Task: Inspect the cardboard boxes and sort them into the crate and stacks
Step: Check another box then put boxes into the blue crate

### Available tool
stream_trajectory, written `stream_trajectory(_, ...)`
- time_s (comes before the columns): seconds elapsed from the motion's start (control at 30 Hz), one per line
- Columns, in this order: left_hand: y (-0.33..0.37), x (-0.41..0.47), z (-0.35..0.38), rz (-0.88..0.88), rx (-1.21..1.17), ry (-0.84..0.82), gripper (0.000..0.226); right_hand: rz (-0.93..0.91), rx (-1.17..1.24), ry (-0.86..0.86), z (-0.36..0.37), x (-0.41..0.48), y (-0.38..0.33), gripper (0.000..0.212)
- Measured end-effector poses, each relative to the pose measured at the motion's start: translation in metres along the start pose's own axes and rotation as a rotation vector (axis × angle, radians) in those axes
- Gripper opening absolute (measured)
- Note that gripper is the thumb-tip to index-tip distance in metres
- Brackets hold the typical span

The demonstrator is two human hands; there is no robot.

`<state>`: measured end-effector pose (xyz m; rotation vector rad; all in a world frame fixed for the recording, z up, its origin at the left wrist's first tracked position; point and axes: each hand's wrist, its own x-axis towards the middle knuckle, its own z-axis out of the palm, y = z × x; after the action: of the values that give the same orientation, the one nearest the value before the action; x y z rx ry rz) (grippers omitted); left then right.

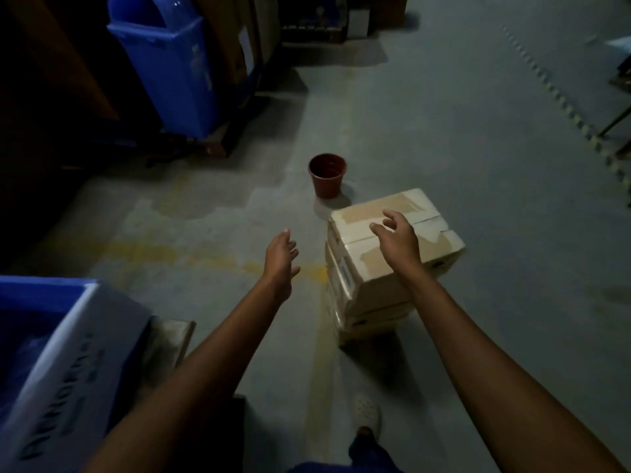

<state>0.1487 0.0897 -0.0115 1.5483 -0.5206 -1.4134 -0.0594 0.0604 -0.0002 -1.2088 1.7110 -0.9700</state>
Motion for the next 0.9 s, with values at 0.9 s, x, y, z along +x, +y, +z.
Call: stream_trajectory(0.9, -0.072, -0.055, 0.035, 0.204, 0.063, 0.385, 0.041, 0.002, -0.109, -0.127, -0.067, 0.043, 0.061, 0.073)
